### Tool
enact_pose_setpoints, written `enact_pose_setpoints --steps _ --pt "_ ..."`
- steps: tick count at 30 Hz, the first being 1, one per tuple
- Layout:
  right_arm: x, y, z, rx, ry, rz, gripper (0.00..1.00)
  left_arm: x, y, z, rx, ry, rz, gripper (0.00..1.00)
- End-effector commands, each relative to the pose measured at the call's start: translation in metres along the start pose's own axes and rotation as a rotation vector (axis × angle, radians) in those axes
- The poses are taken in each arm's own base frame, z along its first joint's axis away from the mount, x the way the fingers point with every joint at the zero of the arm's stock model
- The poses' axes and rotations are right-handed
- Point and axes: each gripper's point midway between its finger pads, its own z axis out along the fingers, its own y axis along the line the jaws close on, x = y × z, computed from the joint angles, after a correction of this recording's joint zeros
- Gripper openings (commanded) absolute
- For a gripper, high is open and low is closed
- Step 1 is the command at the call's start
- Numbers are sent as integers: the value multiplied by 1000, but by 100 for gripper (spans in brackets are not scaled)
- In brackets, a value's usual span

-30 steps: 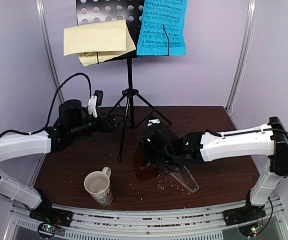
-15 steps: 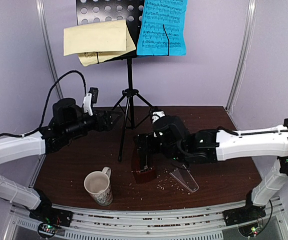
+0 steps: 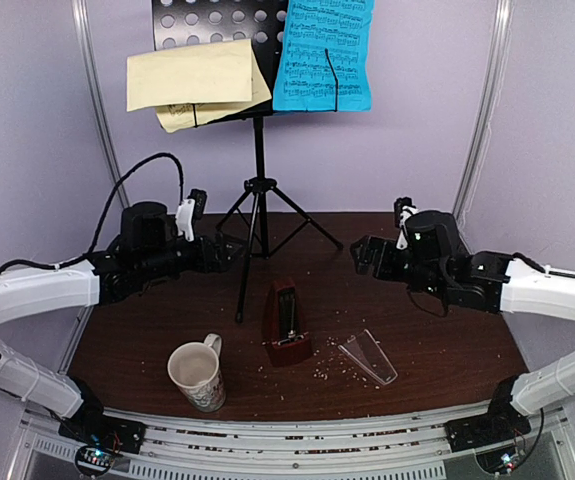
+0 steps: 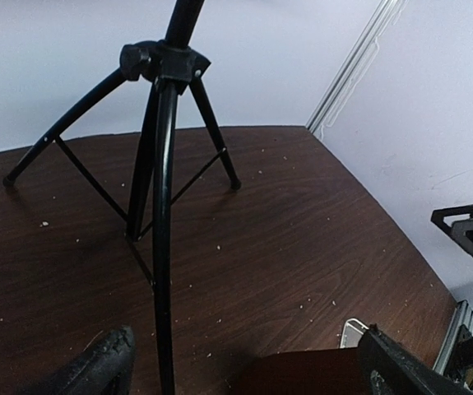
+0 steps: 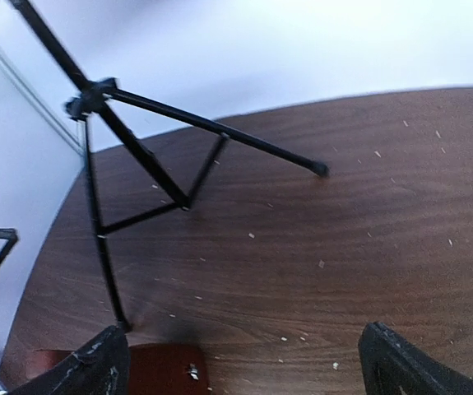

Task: Pack up the instrument practice props

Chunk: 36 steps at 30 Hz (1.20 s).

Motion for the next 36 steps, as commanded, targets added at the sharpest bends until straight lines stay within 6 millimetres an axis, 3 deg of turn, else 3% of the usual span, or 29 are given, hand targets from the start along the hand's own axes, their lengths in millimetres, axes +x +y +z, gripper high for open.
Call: enact_pose_setpoints --steps 1,7,12,19,25,30,36 --pt "46 -32 17 -3 181 106 99 -6 2 5 -29 13 -9 98" --pt "81 -40 35 5 265 143 96 7 19 9 -59 61 -53 98" --pt "107 -41 49 25 329 135 95 15 21 21 -41 103 -60 98" --pt "142 -25 62 10 406 56 83 28 24 38 -29 163 -22 91" --pt "157 -7 71 -51 434 51 74 50 18 50 29 254 -8 71" --pt "168 1 77 -81 453 45 73 62 25 38 -5 277 -13 66" --pt "174 6 85 -93 464 33 72 94 6 32 46 393 10 61"
